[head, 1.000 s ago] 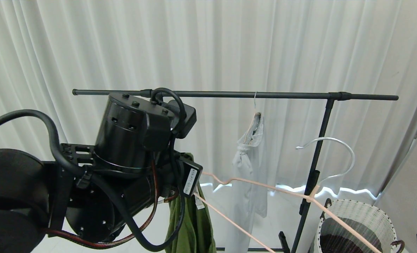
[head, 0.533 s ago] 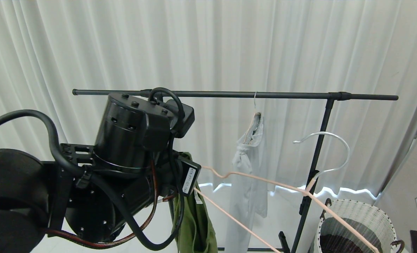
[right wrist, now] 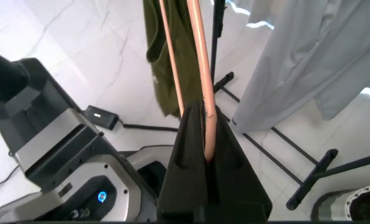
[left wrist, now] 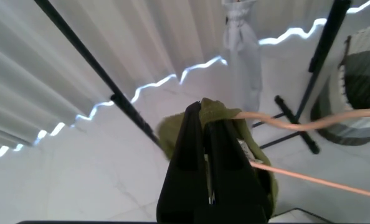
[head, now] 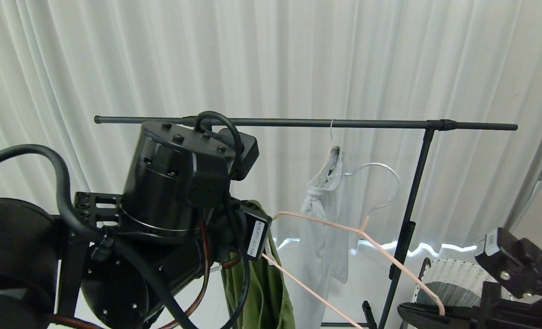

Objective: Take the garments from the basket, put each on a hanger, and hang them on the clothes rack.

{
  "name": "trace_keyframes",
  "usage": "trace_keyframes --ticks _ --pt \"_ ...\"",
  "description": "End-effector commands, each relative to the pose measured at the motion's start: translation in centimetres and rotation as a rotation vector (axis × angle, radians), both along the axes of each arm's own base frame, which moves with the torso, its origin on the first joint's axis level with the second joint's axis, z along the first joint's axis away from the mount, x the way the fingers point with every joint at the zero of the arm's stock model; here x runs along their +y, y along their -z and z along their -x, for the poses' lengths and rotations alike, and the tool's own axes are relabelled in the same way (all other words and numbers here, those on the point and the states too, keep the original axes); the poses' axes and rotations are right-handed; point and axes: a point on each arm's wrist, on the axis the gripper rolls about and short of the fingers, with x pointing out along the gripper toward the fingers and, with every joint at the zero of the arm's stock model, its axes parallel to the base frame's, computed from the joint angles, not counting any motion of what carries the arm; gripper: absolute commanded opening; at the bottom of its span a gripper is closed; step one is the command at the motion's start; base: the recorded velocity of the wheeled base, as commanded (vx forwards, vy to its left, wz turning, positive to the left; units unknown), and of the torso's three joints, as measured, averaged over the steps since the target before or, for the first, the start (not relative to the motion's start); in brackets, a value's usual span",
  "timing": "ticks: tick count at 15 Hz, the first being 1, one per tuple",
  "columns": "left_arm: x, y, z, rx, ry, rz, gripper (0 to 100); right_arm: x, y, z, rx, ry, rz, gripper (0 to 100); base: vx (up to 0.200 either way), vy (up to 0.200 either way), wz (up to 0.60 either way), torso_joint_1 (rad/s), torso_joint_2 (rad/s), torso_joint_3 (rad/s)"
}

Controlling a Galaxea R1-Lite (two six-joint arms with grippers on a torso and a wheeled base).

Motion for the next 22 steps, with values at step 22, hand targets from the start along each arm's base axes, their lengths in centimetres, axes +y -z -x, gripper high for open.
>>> trace_keyframes --ticks 22 --pt "-1.4 -0.8 0.9 0.009 -0.061 0.059 0 3.7 3.6 -0.7 -0.001 0.019 0.001 0 0.000 0.000 0.00 0.000 0.00 0.000"
